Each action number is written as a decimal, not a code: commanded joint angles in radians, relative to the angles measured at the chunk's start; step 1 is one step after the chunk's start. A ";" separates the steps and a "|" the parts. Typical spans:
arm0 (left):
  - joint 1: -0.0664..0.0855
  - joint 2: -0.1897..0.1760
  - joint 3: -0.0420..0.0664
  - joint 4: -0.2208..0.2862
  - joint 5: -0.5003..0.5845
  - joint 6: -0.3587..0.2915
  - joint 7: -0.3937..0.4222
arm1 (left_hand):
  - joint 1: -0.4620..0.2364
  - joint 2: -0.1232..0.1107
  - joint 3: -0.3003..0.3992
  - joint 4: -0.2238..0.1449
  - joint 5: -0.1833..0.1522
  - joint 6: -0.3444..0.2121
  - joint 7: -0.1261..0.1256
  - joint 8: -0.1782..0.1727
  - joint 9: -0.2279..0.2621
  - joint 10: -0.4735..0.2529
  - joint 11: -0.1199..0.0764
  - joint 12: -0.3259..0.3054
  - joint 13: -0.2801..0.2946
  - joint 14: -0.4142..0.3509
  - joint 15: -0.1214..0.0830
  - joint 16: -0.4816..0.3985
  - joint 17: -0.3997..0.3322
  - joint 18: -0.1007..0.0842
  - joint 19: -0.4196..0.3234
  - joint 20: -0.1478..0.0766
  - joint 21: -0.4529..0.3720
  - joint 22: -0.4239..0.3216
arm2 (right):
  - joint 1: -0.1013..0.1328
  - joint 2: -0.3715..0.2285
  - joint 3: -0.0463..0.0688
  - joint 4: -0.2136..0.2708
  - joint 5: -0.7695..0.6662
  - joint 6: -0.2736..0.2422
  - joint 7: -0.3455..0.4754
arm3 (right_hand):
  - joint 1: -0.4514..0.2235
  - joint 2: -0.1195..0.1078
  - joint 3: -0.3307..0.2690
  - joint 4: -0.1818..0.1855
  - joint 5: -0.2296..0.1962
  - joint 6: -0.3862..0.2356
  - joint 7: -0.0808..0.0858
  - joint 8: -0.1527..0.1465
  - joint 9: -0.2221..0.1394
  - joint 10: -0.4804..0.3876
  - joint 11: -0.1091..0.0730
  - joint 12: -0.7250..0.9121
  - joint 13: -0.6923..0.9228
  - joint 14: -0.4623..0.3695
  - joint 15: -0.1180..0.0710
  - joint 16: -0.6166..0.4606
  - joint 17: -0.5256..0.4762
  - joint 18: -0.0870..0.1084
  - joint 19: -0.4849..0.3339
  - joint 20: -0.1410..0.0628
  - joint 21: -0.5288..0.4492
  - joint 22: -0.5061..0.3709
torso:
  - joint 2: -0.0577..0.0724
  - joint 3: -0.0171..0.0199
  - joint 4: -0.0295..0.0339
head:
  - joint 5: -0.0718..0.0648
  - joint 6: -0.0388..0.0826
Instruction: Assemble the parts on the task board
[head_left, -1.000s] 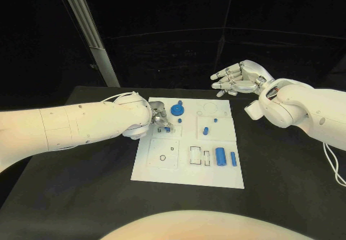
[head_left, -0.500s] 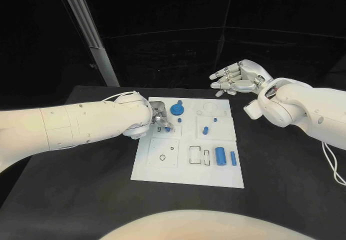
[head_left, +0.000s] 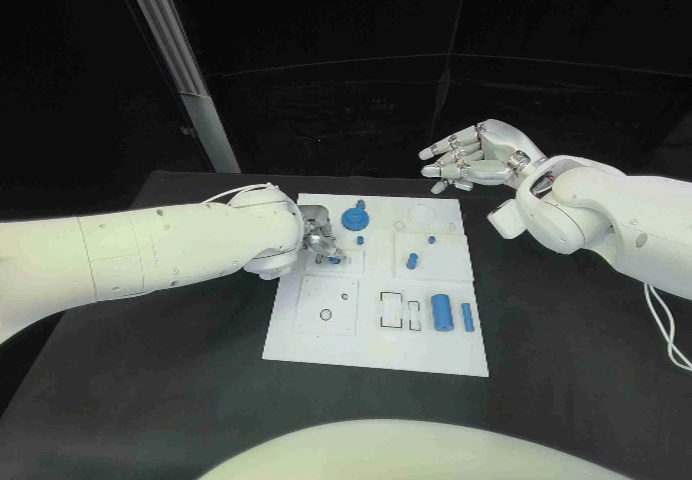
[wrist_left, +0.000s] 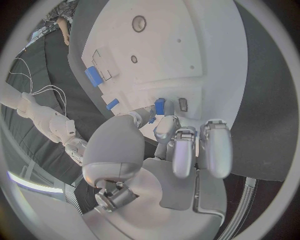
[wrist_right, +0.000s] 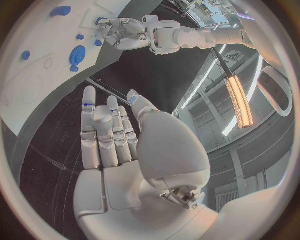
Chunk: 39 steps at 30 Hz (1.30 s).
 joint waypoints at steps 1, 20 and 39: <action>-0.002 -0.002 -0.002 0.001 -0.007 0.018 -0.012 | -0.008 0.004 0.155 -0.151 0.006 0.000 -0.003 0.005 -0.001 0.004 -0.006 -0.005 -0.001 0.108 -0.007 0.003 0.263 -0.017 0.006 -0.001 0.004 0.013 | 0.002 0.001 0.001 -0.001 0.001 0.012 0.009 | -0.011 0.002 0.003 0.002 0.002 -0.009 0.001 -0.003 0.000 -0.005 -0.001 -0.002 -0.001 -0.010 0.000 -0.005 0.082 0.002 0.007 0.003 -0.003 -0.001 | 0.000 0.0003 -0.0011 | 0.001 0.001; -0.002 0.018 -0.002 -0.034 0.016 0.032 -0.011 | -0.100 -0.008 0.118 -0.085 0.006 0.006 -0.013 0.032 -0.002 0.008 -0.013 -0.002 -0.005 0.108 -0.012 0.003 0.263 -0.018 0.008 -0.005 0.004 0.016 | 0.002 0.005 0.001 -0.002 0.001 0.016 0.008 | -0.013 0.002 0.002 0.004 0.002 -0.010 0.002 -0.003 0.001 -0.007 0.000 -0.002 -0.002 -0.012 0.000 -0.009 0.083 0.002 0.006 0.004 -0.006 -0.002 | 0.000 0.0004 -0.0019 | 0.001 -0.003; -0.001 0.037 -0.001 -0.060 0.029 0.042 -0.008 | -0.175 -0.018 0.045 -0.020 0.004 0.023 -0.019 0.037 -0.018 0.013 -0.017 0.009 0.000 0.108 -0.016 0.003 0.263 -0.020 0.012 -0.009 0.008 0.026 | 0.002 0.008 0.001 -0.004 0.001 0.030 0.002 | -0.020 0.002 -0.001 0.009 0.003 -0.011 0.002 -0.003 0.001 -0.011 0.001 -0.001 -0.002 -0.016 0.002 -0.019 0.085 0.002 0.006 0.006 -0.011 -0.004 | 0.000 0.0004 -0.0007 | -0.004 -0.008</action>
